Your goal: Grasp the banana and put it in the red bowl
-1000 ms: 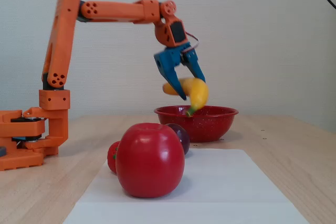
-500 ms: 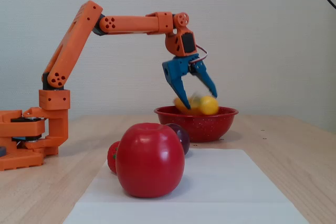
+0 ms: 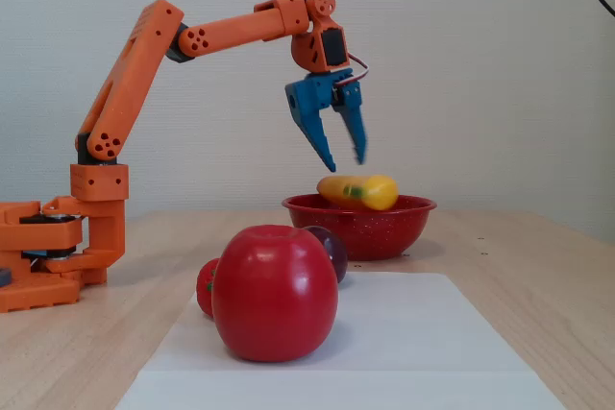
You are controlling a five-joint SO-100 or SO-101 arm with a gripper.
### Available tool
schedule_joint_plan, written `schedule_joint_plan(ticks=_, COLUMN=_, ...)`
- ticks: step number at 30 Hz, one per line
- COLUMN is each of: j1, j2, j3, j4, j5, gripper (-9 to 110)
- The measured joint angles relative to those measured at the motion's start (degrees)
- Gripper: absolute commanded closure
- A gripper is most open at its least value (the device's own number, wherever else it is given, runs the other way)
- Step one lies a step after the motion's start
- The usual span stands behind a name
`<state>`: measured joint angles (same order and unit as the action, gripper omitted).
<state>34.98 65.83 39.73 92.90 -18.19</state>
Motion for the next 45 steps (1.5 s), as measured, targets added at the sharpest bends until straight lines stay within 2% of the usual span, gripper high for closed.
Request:
schedule_joint_plan(ticks=10, j1=-4.3, j2=12.6, j3=0.8, j4=3.0, j5=0.0, gripper=101)
schedule_joint_plan(ticks=23, j1=-13.9, j2=39.7, j3=21.5, j4=3.1, j5=0.2, gripper=101)
schedule_joint_plan(ticks=35, j1=-24.7, j2=67.8, j3=52.5, j4=-11.9, j5=2.5, gripper=101)
schedule_joint_plan(ticks=45, j1=-28.6, j2=87.5, j3=82.2, j4=-28.7, j5=2.5, gripper=101)
